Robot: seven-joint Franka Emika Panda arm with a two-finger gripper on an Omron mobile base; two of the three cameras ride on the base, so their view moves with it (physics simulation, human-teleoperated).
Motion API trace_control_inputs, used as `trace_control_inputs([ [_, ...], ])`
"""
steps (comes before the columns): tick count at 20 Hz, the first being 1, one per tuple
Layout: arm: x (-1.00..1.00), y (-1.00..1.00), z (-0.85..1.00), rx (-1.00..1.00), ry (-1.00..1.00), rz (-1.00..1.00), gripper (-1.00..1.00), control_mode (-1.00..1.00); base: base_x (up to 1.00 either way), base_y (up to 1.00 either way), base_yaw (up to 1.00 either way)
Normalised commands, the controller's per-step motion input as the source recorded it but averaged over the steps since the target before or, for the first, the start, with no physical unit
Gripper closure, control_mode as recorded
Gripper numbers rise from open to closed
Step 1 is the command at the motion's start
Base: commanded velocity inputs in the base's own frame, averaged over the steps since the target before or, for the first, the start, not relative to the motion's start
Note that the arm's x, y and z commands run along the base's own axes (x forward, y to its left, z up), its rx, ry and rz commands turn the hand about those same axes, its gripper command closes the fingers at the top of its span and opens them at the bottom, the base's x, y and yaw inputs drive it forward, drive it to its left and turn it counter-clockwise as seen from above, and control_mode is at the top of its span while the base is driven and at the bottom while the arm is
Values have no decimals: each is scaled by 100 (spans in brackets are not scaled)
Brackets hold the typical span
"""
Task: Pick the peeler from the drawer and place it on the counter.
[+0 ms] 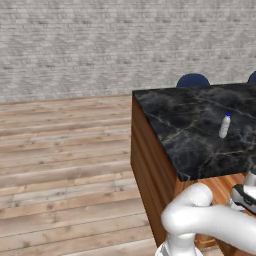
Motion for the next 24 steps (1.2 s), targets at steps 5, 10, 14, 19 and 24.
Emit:
trace_control_inputs([
  [5, -20, -3, -88, 2, 0, 0, 100, -100, 0, 0, 0],
  [10, -92, -3, -99, 2, 2, -1, 100, -100, 0, 0, 0],
  [14, -100, -26, -92, 6, 4, -1, 100, -100, 0, 0, 0],
  [19, -74, -13, -54, 1, -4, -11, 100, -100, 0, 0, 0],
  [24, -21, 25, 95, 4, -32, -20, 100, -100, 0, 0, 0],
])
